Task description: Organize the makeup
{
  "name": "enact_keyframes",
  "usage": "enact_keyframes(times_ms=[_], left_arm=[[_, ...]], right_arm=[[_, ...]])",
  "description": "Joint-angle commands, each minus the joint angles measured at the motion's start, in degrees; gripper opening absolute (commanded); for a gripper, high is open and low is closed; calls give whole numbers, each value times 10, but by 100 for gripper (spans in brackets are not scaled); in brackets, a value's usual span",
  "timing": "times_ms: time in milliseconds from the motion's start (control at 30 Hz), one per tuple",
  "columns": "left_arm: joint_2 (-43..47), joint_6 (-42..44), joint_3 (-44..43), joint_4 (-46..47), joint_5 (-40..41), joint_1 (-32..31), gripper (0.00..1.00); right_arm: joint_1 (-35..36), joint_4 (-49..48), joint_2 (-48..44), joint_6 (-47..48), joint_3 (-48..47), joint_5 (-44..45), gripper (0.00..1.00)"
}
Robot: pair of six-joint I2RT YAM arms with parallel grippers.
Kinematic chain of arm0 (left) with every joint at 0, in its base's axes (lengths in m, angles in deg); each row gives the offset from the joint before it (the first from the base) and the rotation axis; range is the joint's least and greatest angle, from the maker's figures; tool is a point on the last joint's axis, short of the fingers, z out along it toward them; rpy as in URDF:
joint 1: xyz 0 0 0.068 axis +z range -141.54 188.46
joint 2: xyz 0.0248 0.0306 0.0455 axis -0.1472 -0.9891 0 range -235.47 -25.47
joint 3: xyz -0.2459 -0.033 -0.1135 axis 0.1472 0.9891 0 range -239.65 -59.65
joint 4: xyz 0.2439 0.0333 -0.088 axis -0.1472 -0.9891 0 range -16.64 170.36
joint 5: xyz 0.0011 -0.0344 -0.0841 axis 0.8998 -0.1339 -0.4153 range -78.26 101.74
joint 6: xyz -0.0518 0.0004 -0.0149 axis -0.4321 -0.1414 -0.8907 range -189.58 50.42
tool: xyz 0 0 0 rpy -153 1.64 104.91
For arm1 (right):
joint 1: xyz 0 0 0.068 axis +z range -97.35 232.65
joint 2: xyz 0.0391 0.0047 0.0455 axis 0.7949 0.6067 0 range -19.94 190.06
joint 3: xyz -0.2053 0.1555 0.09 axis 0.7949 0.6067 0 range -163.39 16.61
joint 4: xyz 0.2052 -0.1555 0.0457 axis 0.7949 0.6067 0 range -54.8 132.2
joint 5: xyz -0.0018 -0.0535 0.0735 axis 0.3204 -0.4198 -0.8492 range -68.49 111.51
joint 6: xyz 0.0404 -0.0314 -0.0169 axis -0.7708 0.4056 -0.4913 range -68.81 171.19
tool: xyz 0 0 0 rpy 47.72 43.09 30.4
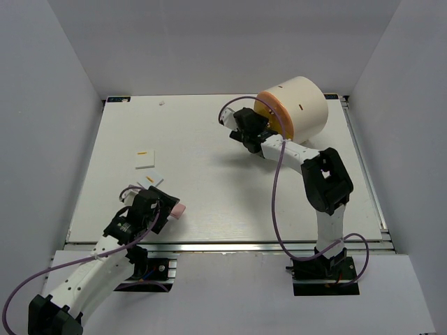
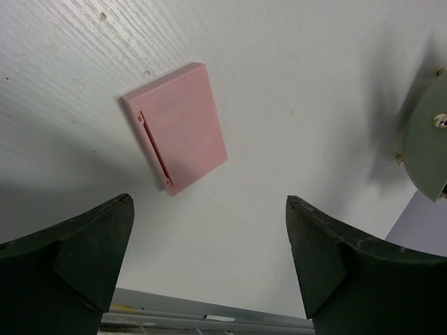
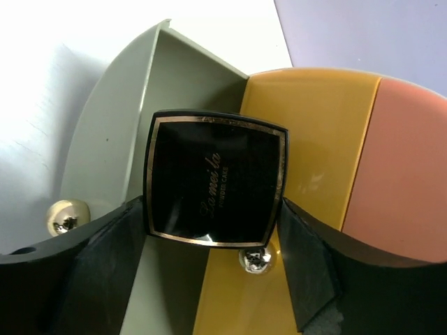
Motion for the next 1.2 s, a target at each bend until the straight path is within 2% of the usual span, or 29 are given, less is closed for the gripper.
enact_keyframes(times_ms=[0, 33, 67, 133, 367, 433, 500, 533, 567, 633, 667, 700, 833, 867, 1167], left_arm=[[8, -1, 1, -3, 4, 2, 98], [7, -1, 1, -2, 4, 1, 98], [7, -1, 1, -4, 4, 2, 98], [2, -1, -1, -8, 6, 2, 98], [-18, 0, -12, -20, 8, 2, 98], [-23, -1, -18, -31, 10, 1, 98], [-35, -6, -28, -47, 18, 1, 98], [-40, -6, -31, -53, 23, 2, 98], [-46, -6, -36, -58, 26, 2, 98], [-68, -1, -46, -62, 29, 2, 98], [-77, 2, -50, -61, 30, 1, 98], [-97, 8, -52, -55, 31, 2, 98], [-168, 25, -79, -42, 39, 1, 98], [-185, 28, -96, -40, 41, 2, 98], [-404, 39, -217, -76, 37, 1, 98]], right_arm=[[2, -27, -14, 14, -14, 13, 79], [2, -27, -15, 13, -14, 11, 80], [2, -27, -20, 11, -14, 5, 87], [2, -6, -25, 3, -21, -1, 89], [2, 27, -44, -20, -50, -31, 89], [2, 69, -61, -45, -76, -60, 87], [-5, 137, -83, -61, -98, -154, 76], [-10, 168, -110, -72, -106, -263, 60], [-15, 192, -123, -80, -111, -313, 51], [-26, 242, -153, -106, -119, -445, 38], [-29, 252, -160, -118, -116, -472, 37], [-32, 256, -168, -131, -110, -493, 37], [-33, 254, -210, -158, -61, -542, 55], [-33, 251, -216, -160, -44, -544, 57], [-65, 238, -255, -193, -14, -574, 59]])
